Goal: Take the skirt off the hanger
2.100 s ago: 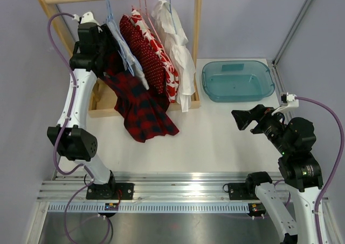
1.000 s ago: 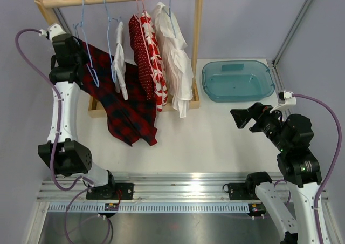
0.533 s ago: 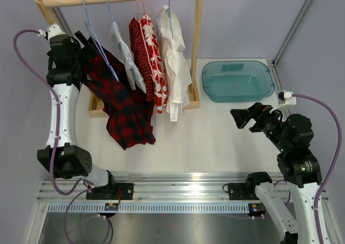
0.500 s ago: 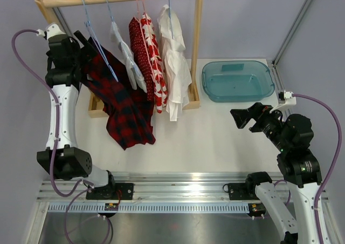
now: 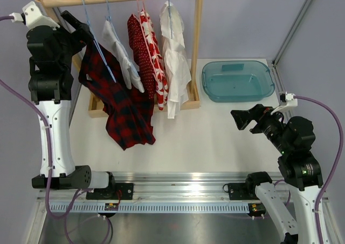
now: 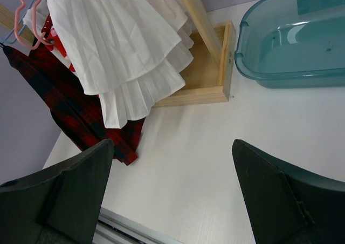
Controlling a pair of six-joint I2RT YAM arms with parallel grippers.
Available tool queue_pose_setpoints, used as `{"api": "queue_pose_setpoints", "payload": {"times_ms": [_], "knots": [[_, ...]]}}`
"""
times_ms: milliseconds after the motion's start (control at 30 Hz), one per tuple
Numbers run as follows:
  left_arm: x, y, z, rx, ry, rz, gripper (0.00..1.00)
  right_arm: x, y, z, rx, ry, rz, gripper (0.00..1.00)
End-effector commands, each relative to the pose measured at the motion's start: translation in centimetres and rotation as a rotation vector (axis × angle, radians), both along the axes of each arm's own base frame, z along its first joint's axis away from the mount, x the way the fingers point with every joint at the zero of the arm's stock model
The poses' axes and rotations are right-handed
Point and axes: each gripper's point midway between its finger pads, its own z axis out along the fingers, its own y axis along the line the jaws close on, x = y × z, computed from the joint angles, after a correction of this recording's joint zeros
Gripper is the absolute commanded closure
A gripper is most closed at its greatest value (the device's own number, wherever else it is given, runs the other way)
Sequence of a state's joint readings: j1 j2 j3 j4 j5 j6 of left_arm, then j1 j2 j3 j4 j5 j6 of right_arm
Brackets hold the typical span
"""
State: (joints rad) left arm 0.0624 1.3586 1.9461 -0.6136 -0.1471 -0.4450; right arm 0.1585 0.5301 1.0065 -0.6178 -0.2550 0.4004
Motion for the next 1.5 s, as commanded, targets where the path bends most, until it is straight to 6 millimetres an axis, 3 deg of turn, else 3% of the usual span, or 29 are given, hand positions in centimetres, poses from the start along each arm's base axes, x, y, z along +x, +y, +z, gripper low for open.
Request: {"api": "queue_pose_setpoints", "payload": {"times_ms": [0, 367, 567, 600, 667, 733, 867, 1000, 1200, 1300, 1467], "knots": [[0.4, -0.7, 0.3, 0.018, 0.014, -0.015, 0.03, -0.6, 0.2, 1.6, 0.003, -0.056, 0.018, 0.01], [4.1, -2.9, -3.4, 0.092, 0.122, 0.039, 0.08, -0.9, 0.0, 1.7, -0.02, -0.073, 0.007, 0.0], [4.6, -2.2, -3.7, 0.101, 0.137, 0.104, 0.4, -1.0, -0.1, 1.7, -0.029, -0.076, 0.002, 0.01], [4.6, -2.1, -3.5, 0.102, 0.13, 0.114, 0.56, -1.0, -0.1, 1.7, -0.029, -0.076, 0.0, 0.0], [4.6, -1.9, -3.3, 0.104, 0.125, 0.121, 0.75, -1.0, -0.1, 1.8, -0.03, -0.079, 0.004, 0.01], [4.6, -1.7, -3.3, 0.109, 0.134, 0.139, 1.0, -0.9, 0.0, 1.8, -0.028, -0.081, 0.003, 0.0], [3.9, -1.7, -2.3, 0.131, 0.139, 0.153, 1.0, -0.8, 0.1, 1.7, -0.03, -0.079, 0.01, 0.01], [1.6, -3.4, 2.1, 0.17, 0.068, 0.111, 1.0, -0.8, 1.1, 2.2, -0.033, -0.079, 0.069, 0.01], [-2.3, -4.2, 6.2, 0.187, -0.015, 0.082, 1.0, -0.9, 4.8, 8.0, 0.001, -0.098, 0.298, 0.01], [-3.5, -4.4, 6.8, 0.195, -0.037, 0.072, 1.0, -0.3, 6.8, 11.3, 0.035, -0.105, 0.413, 0.01], [-3.6, -5.4, 5.9, 0.201, -0.018, 0.033, 1.0, -0.4, 9.6, 17.6, 0.095, -0.19, 0.562, 0.01]]}}
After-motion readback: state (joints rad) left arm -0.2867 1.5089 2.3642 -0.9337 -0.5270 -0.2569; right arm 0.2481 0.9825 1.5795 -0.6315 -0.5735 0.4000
